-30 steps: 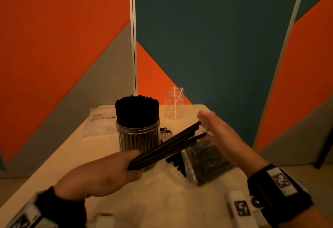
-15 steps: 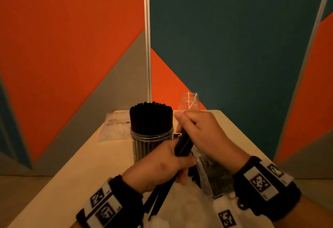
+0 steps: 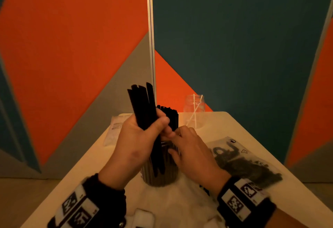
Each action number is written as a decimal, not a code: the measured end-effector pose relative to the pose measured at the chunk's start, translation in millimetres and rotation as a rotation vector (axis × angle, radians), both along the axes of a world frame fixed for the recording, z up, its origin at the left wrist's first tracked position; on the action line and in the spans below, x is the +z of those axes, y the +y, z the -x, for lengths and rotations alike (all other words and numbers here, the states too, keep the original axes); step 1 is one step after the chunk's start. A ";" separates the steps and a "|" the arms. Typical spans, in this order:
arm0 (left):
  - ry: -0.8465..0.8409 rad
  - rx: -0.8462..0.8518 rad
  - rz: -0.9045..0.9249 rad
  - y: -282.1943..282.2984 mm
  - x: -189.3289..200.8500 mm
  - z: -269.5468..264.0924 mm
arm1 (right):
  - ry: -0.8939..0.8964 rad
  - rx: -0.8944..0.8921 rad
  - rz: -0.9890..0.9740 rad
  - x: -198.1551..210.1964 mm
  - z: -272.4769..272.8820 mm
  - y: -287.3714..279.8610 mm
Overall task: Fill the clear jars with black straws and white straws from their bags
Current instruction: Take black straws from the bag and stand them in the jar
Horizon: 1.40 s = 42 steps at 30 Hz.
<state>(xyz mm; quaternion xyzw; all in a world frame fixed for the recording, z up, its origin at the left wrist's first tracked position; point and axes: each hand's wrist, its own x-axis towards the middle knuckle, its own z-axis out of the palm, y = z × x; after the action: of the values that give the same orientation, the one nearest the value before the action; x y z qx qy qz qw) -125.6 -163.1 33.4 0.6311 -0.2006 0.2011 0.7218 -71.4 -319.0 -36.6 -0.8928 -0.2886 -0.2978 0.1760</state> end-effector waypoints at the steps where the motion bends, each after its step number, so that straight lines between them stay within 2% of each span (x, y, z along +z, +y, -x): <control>1: -0.034 0.000 0.014 -0.3 5.5 -0.8 | 0.001 -0.012 -0.006 1.1 -1.2 2.5; 5: -0.179 0.006 0.014 -0.3 31.1 -11.9 | 0.046 -0.016 -0.075 1.9 -5.0 9.5; 8: -0.228 0.008 -0.010 -0.7 42.4 -29.8 | 0.081 -0.006 -0.125 -1.1 -7.4 11.1; 11: -0.243 -0.004 -0.049 0.9 38.3 -46.3 | 0.103 0.002 -0.151 -3.0 -10.2 11.9; 15: -0.251 -0.004 -0.201 1.4 14.4 -61.2 | 0.133 -0.010 -0.205 0.6 -13.9 15.2; 19: -0.285 0.128 -0.341 8.4 8.9 -78.0 | 0.130 -0.026 -0.218 3.8 -16.7 16.3; 23: -0.151 0.240 -0.437 20.9 6.7 -93.8 | 0.123 -0.033 -0.221 5.4 -17.3 17.1; 26: -0.098 0.400 -0.697 23.3 -4.0 -98.6 | 0.100 -0.022 -0.205 4.6 -15.1 16.5; 29: -0.190 0.510 -0.834 20.6 -4.6 -96.6 | 0.084 -0.018 -0.187 2.9 -13.8 14.4; 32: -0.198 0.531 -0.867 18.9 -0.3 -93.9 | 0.093 -0.018 -0.174 1.5 -15.3 12.8; 35: -0.108 0.461 -0.697 19.5 11.9 -88.6 | 0.093 -0.014 -0.169 0.0 -17.4 12.0; 36: -0.125 0.464 -0.642 19.0 20.2 -85.5 | 0.090 -0.015 -0.166 -0.7 -17.9 12.0; 38: -0.273 0.562 -0.640 16.4 43.1 -79.6 | 0.078 -0.013 -0.169 -2.1 -18.9 11.7; 40: -0.460 0.689 -0.766 10.6 66.4 -76.0 | 0.072 -0.009 -0.169 -3.6 -20.0 11.7; 42: -0.514 0.725 -0.973 3.7 75.9 -76.5 | 0.075 -0.009 -0.173 -4.5 -20.9 12.0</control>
<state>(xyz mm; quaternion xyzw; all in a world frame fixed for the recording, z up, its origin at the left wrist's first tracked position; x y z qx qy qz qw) -49.0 -159.4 109.3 0.8448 -0.2095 0.4622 0.1698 -50.5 -307.0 -41.1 -0.8860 -0.2511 -0.2887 0.2618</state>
